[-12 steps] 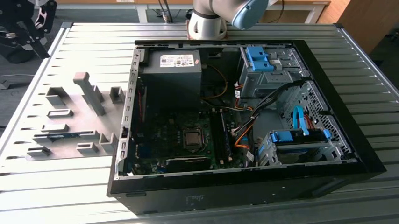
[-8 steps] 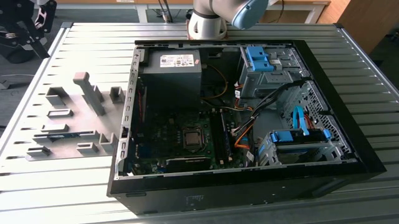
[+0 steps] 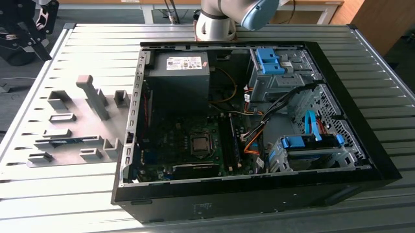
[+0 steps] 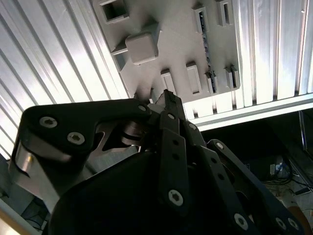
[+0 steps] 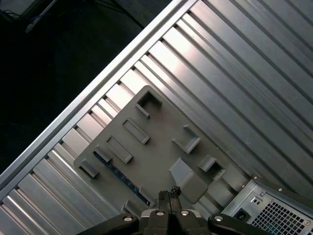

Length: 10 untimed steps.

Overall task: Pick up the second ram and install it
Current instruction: 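Pick up the second ram and move it above second insertion slot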

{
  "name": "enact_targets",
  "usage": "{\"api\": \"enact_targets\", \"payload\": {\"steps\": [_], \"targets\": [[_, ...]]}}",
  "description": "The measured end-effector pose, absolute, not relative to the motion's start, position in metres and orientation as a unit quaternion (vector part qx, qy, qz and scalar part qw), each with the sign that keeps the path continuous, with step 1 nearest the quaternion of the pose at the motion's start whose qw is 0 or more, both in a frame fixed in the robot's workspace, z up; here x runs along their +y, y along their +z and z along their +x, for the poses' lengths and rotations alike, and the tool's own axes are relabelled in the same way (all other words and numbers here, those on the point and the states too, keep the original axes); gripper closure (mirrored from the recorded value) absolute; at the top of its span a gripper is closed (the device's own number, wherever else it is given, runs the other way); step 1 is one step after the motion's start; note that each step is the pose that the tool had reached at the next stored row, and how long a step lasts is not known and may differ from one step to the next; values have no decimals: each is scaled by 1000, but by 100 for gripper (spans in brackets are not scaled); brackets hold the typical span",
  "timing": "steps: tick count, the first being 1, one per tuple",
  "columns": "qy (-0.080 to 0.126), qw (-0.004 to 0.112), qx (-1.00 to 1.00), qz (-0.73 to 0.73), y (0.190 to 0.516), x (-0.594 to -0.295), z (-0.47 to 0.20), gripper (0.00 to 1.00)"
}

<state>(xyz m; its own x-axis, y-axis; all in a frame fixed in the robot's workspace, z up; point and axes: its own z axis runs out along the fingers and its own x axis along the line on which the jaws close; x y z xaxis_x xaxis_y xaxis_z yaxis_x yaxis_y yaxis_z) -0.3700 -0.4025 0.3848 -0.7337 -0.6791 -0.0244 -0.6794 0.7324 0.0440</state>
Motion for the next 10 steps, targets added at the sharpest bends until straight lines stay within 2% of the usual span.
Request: {"api": "enact_targets", "payload": {"steps": [10], "targets": [[25, 3, 928, -371, 385, -402, -370, 89]]}}
